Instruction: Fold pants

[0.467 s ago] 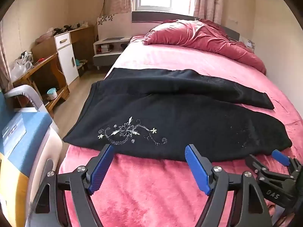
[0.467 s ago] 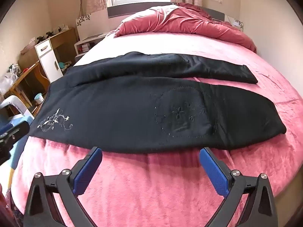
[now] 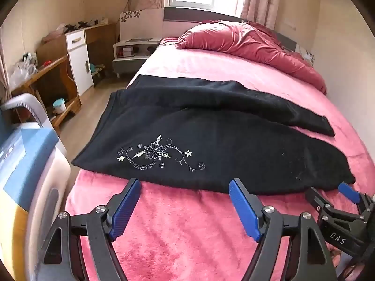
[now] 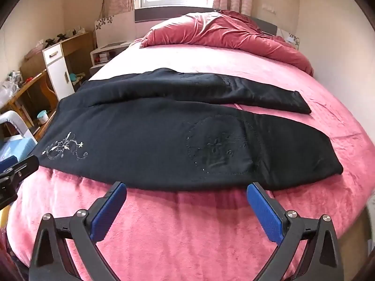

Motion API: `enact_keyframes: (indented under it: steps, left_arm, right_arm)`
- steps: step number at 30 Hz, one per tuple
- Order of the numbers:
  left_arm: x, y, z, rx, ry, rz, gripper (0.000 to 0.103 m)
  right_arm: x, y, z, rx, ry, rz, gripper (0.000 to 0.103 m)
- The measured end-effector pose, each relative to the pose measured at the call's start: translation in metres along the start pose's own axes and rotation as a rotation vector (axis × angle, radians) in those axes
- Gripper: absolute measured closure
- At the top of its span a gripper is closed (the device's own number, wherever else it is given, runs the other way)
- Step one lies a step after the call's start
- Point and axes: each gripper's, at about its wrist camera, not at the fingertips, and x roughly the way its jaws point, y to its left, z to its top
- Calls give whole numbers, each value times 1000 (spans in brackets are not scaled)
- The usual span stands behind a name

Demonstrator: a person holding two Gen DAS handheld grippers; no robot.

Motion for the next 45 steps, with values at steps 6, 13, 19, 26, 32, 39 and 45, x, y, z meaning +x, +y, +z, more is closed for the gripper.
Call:
enact_keyframes:
  steps: [6, 13, 19, 26, 32, 39, 45]
  left_arm:
    - [0, 0, 1, -2, -11, 16, 23]
    - [0, 0, -2, -6, -2, -4, 23]
    - [-4, -6, -3, 32, -29, 2, 23]
    - [0, -3, -4, 26, -19, 2, 15]
    - [2, -2, -6, 24, -15, 8, 15]
    - [3, -4, -7, 38, -12, 26, 15]
    - [1, -4, -8, 46, -19, 31, 15]
  right_arm:
    - [-2, 3, 2, -4, -10, -24, 0]
    - [-5, 7, 1, -31, -32, -28, 0]
    - [-5, 5, -1, -27, -36, -26, 0]
    - [-6, 7, -1, -33, -44, -31, 0]
    - [-5, 8, -2, -39, -45, -33, 0]
    - [-4, 8, -2, -39, -43, -29, 0]
    - [-4, 7, -3, -36, -42, -26, 0]
